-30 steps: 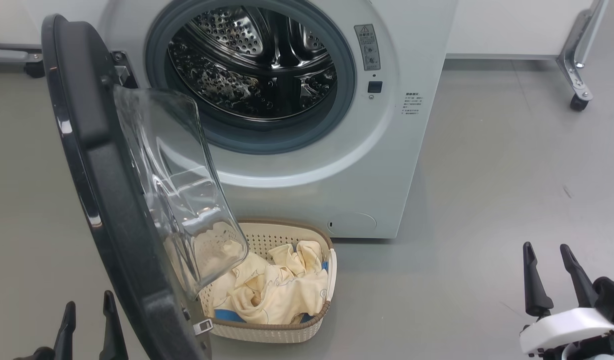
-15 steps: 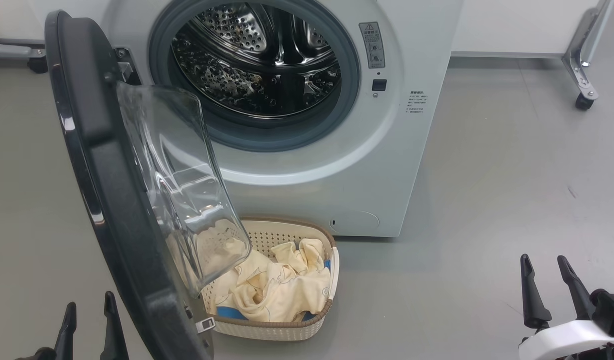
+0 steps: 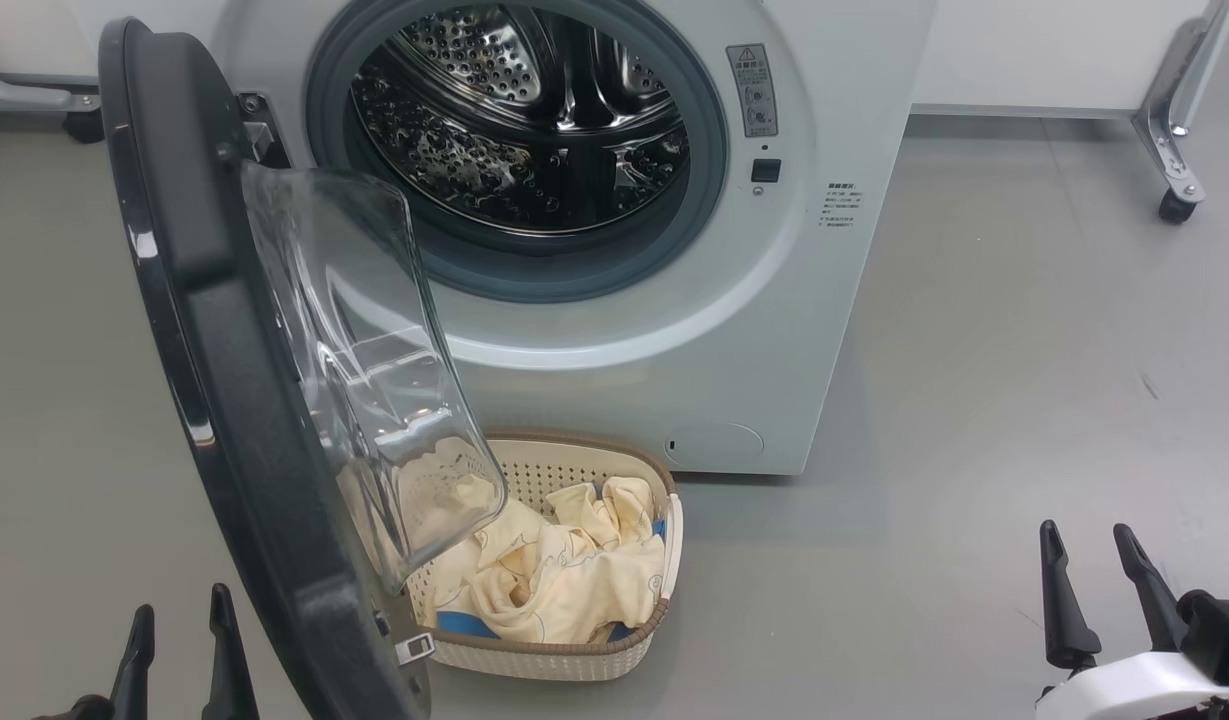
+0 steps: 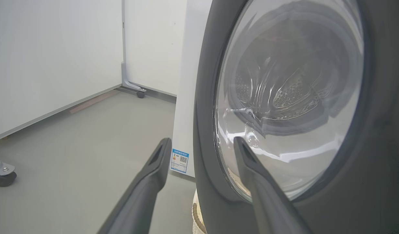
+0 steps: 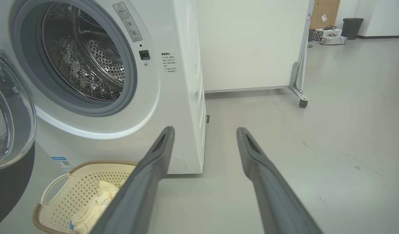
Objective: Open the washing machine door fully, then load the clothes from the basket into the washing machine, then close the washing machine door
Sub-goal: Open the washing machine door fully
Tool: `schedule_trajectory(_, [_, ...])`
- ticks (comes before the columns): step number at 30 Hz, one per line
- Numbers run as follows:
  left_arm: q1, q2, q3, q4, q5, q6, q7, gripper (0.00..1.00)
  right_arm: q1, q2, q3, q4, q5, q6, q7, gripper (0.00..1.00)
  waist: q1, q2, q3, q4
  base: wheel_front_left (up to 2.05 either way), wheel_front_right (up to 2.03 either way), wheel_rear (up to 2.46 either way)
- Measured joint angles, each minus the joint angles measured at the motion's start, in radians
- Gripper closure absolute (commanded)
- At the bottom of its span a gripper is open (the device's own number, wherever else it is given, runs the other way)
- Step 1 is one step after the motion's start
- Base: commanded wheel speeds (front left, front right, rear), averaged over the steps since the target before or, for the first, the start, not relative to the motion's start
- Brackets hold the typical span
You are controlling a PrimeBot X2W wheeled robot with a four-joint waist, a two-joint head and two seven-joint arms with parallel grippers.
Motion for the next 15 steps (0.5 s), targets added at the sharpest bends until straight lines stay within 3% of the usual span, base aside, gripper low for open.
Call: schedule_trajectory(15, [0.001, 0.0, 0.002, 0.0, 0.0, 0.0, 0.0, 0.0, 0.004, 0.023, -0.027, 0.005, -0.022, 0.01, 0.0, 0.0, 0.0, 0.0, 0.003, 0.004, 0.0, 0.0, 0.0])
